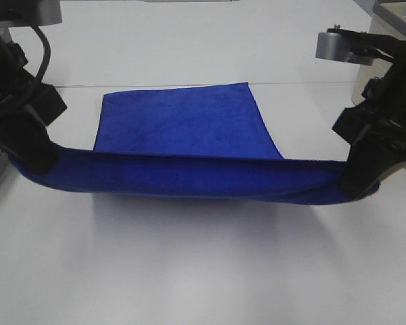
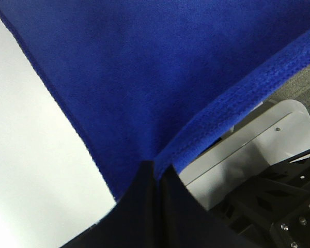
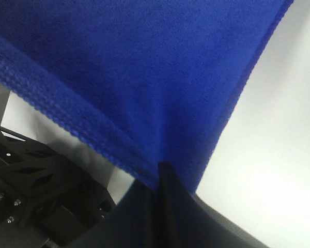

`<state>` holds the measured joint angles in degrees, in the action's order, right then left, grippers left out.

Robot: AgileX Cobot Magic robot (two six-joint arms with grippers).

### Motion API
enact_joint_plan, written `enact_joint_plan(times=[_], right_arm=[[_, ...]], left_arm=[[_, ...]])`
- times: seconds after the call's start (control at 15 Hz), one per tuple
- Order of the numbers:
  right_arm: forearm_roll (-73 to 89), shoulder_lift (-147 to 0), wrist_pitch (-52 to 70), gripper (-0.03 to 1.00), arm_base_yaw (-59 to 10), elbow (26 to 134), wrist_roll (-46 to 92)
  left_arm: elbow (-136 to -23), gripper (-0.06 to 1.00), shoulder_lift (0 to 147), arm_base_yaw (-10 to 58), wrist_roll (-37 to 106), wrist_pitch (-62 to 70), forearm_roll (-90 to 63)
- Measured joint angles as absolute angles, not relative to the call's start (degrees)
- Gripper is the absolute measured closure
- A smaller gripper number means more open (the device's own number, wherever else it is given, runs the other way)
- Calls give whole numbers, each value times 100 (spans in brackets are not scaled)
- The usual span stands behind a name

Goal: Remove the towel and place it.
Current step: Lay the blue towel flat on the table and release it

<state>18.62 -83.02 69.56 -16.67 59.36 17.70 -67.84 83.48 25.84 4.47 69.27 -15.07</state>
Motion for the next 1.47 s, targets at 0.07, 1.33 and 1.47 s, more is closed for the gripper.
enact_joint_plan(times=[0.07,1.33,1.47], right_arm=[[1879,-8210,6956,95,-1667,5816,1742],[2664,-8686,6910,95,-1679,3243,1719],[2664,-9219,6904,95,-1679,3254,1730]], left_arm=[[-6681,94,8279,2647,390,6927,-1513],[-4503,94,8795,3925,0,6262,-2126],[-4509,94,9276,3925,229,6205,-2240]])
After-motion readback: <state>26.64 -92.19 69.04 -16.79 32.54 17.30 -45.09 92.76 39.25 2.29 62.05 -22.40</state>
